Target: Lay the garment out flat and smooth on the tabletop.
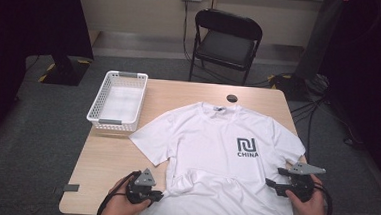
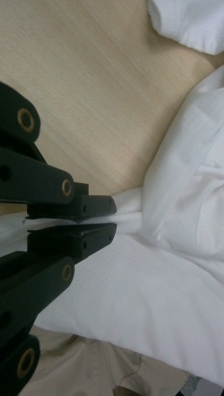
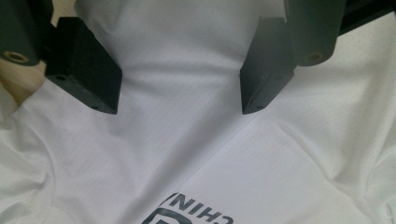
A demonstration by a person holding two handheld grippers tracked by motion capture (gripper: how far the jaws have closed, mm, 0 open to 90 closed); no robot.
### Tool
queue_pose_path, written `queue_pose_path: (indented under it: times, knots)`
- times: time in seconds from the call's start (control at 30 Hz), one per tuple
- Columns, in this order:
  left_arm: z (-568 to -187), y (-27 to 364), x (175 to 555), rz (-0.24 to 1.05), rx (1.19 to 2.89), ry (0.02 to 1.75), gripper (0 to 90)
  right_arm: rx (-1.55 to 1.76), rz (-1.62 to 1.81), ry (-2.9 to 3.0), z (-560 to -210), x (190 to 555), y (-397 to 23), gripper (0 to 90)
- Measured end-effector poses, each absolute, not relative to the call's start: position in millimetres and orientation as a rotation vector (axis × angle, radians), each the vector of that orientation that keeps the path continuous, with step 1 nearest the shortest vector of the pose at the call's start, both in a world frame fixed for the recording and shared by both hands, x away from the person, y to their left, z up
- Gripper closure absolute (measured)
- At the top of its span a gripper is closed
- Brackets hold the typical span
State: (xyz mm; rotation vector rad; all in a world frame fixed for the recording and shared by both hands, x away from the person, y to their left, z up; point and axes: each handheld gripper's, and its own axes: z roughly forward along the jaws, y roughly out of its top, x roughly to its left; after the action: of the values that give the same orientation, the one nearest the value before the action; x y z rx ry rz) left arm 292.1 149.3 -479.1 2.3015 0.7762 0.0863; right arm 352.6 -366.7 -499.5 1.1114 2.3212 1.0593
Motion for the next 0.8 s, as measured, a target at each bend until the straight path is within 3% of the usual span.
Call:
queue_pose_path:
  times: [0.3,0.43,0.5,0.6,0.8]
  knots:
    - [-480,164,273,-0.012,2.321,0.780,84.8,1.111,1.060,2.321,-500,353,-367,28.6]
    - [-481,174,262,-0.014,2.287,0.795,74.8,1.111,1.059,2.321,-500,353,-367,28.6]
    - [-481,175,262,0.020,2.271,0.799,64.3,1.111,1.059,2.321,-500,353,-367,28.6]
    - [-479,171,271,0.093,2.201,0.797,57.7,1.111,1.059,2.321,-500,353,-367,28.6]
    - [-482,140,283,0.082,2.270,0.727,57.0,1.110,1.060,2.322,-500,353,-367,28.6]
